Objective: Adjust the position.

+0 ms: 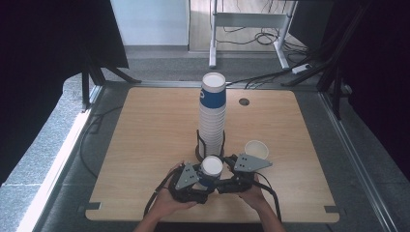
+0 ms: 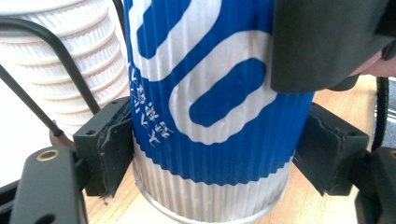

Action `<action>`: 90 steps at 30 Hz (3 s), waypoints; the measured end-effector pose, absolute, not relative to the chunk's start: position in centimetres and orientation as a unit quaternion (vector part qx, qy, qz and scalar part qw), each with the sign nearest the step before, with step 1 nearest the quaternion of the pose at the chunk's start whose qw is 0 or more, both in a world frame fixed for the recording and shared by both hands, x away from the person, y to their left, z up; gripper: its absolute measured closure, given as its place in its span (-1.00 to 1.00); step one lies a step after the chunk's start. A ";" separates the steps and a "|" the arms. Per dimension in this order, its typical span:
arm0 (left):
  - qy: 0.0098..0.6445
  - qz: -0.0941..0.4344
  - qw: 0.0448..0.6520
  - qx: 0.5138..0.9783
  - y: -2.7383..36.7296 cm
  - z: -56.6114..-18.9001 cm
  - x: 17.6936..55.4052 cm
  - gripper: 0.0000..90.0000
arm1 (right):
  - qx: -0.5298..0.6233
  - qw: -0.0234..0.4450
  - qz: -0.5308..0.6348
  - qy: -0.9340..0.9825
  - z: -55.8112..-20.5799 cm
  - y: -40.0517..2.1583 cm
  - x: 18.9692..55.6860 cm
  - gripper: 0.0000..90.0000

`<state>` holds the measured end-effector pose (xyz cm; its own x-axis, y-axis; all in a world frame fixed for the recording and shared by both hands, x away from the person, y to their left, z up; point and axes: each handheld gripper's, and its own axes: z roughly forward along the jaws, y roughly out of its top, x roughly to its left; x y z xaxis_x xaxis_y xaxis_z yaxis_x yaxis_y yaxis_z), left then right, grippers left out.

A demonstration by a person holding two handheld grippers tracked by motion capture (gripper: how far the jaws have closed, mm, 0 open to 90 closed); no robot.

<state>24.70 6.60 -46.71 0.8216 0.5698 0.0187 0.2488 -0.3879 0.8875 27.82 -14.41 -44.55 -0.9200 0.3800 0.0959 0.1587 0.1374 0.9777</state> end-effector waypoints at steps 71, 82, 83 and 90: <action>0.146 0.389 0.255 0.873 4.4 -48.6 23.6 -0.56 | 0.210 0.026 0.522 0.826 -46.5 -15.0 29.5 -0.63; 0.152 0.377 0.282 0.869 4.4 -48.4 23.5 -0.62 | 0.205 0.025 0.536 0.819 -46.8 -14.8 29.4 -0.42; 0.154 0.373 0.287 0.869 4.4 -48.3 23.5 -0.64 | 0.204 0.026 0.539 0.817 -46.7 -14.8 29.4 -0.42; 0.210 0.296 0.378 0.852 5.9 -47.2 24.2 -0.85 | 0.209 0.020 0.568 0.796 -46.4 -15.6 29.6 -0.41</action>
